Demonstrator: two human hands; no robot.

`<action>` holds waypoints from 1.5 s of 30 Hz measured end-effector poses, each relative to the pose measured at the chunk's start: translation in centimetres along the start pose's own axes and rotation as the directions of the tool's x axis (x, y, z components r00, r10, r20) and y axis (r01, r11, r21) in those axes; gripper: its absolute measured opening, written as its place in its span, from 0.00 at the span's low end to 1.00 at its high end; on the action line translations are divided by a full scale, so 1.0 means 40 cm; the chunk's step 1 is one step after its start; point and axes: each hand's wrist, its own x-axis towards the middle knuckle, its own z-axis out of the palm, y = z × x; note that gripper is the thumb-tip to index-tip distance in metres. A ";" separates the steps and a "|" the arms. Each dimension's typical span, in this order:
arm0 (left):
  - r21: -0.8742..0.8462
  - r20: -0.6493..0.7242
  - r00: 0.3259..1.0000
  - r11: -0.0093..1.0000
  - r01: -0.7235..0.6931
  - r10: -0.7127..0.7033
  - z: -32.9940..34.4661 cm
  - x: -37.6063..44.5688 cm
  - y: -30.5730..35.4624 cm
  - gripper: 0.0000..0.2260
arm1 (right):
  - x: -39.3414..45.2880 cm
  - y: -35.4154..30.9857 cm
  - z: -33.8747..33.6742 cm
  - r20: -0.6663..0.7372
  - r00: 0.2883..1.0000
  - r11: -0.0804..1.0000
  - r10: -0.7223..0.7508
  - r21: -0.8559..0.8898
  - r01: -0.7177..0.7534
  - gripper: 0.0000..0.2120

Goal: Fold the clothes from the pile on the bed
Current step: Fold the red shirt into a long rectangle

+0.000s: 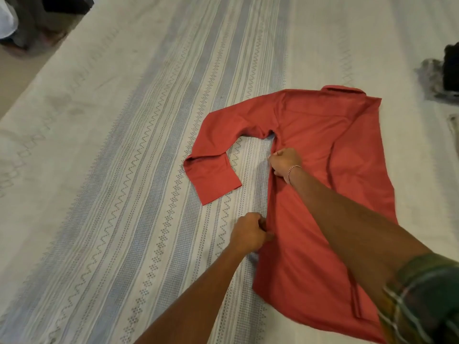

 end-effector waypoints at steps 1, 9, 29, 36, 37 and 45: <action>0.026 -0.019 1.000 0.999 -0.020 0.020 0.010 -0.003 0.013 0.10 | -0.002 0.002 -0.014 0.007 1.000 0.997 0.025 0.073 -0.026 0.11; 0.137 0.115 0.975 0.969 -0.205 0.190 0.060 -0.025 0.136 0.13 | 0.015 0.049 -0.178 0.071 0.993 0.932 0.093 0.344 -0.112 0.09; 0.502 0.531 0.813 0.862 -0.075 -0.239 0.395 -0.020 0.282 0.17 | 0.114 0.297 -0.410 -0.030 0.966 0.962 -0.257 -0.104 0.253 0.03; 0.211 0.639 0.712 0.956 0.202 -0.291 0.360 -0.016 0.297 0.13 | 0.101 0.336 -0.398 -0.074 0.943 0.945 -0.324 -0.064 0.320 0.04; 0.141 0.499 0.846 0.981 0.133 -0.186 0.348 -0.012 0.290 0.13 | 0.094 0.339 -0.397 -0.084 0.929 0.930 -0.360 -0.105 0.351 0.04; 0.793 -0.153 0.764 0.539 -0.284 0.627 0.414 0.009 0.136 0.27 | -0.063 0.436 -0.287 0.274 0.555 0.320 -0.786 -0.588 0.743 0.22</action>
